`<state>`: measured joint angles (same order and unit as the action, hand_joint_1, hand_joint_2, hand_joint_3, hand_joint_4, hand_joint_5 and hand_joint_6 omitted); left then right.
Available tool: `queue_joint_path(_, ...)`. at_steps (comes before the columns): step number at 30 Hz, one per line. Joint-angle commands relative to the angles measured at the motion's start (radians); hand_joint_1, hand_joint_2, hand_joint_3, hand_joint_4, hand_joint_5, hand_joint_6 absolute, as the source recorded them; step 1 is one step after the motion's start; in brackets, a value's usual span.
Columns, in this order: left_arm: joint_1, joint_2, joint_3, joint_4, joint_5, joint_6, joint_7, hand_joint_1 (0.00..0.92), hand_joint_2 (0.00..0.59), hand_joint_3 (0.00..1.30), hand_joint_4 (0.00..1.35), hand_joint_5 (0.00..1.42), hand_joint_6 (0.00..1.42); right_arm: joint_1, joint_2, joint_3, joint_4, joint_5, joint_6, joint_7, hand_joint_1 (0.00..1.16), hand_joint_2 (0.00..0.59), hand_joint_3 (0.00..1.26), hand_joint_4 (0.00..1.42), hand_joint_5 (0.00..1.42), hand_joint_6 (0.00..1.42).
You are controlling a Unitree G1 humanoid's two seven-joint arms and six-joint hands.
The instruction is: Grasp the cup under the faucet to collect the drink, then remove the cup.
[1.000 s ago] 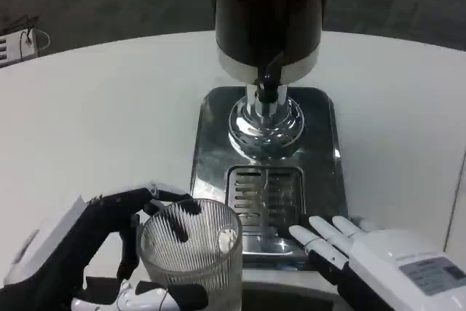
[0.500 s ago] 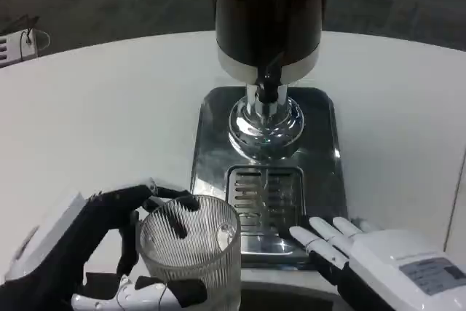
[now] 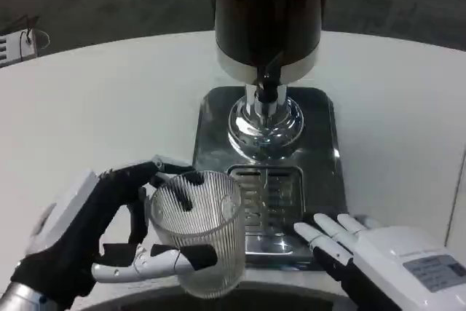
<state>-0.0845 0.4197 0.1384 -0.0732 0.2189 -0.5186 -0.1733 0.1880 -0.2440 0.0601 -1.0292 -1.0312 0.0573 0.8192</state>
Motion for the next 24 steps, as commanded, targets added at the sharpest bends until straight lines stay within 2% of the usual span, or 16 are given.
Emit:
queue_joint_path(1, -0.071, -0.013, -0.015, 0.064, 0.045, -0.009, 0.055, 0.505, 0.0, 0.99, 1.09, 1.24, 1.09, 0.007, 0.01, -0.003, -0.013, 0.001, 0.006, -0.007, 0.51, 0.447, 0.07, 0.0, 0.0, 0.0)
queue_joint_path(15, -0.336, -0.004, -0.098, 0.335, 0.223, 0.002, 0.197, 0.505, 0.0, 0.99, 1.09, 1.24, 1.11, 0.033, 0.011, -0.027, -0.018, 0.05, -0.017, -0.023, 0.51, 0.447, 0.07, 0.0, 0.0, 0.0)
queue_joint_path(24, -0.461, -0.003, -0.167, 0.481, 0.289, 0.021, 0.255, 0.505, 0.0, 0.99, 1.09, 1.24, 1.11, 0.051, 0.012, -0.052, -0.018, 0.082, -0.037, -0.035, 0.51, 0.447, 0.07, 0.0, 0.0, 0.0)
